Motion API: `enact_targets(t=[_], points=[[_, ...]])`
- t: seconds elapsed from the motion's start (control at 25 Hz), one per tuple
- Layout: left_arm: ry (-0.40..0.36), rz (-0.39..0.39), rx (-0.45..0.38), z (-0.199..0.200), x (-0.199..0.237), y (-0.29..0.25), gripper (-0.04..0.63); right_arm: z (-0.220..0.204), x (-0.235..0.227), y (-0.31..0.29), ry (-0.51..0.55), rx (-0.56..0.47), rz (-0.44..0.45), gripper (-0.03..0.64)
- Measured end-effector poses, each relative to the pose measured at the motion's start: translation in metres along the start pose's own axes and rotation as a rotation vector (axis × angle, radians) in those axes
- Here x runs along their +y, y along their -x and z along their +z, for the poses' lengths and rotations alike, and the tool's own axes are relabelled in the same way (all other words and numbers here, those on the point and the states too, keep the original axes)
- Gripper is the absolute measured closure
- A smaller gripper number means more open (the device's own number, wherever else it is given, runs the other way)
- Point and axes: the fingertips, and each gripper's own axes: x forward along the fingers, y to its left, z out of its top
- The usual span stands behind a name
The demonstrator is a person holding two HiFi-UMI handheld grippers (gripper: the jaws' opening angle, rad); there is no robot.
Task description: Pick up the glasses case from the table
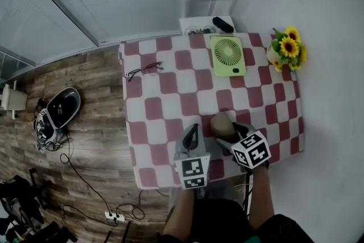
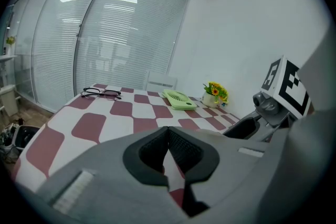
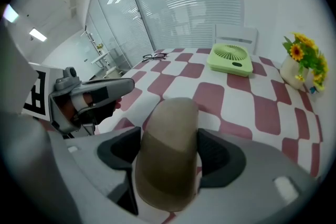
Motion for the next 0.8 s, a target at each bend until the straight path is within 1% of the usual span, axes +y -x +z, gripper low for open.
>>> enact_targets(t=[0.2, 0.28, 0.44, 0.56, 0.8], points=[[-0.018, 0.014, -0.019, 0.012, 0.004, -0.004, 0.584, 0.0, -0.001, -0.005, 0.013, 0.067, 0.004, 0.276], [-0.033, 0.021, -0.037, 0.023, 0.006, -0.001, 0.584, 0.001, 0.002, -0.004, 0.026, 0.07, 0.0, 0.284], [-0.045, 0.048, -0.087, 0.049, 0.015, 0.002, 0.584, 0.027, 0.008, 0.003, 0.056, -0.019, -0.006, 0.287], [-0.049, 0.064, -0.112, 0.06, 0.021, 0.004, 0.584, 0.048, 0.008, 0.01, 0.083, -0.091, -0.028, 0.287], [-0.068, 0.086, -0.177, 0.09, 0.028, 0.012, 0.584, 0.092, 0.012, 0.03, 0.127, -0.266, -0.051, 0.287]])
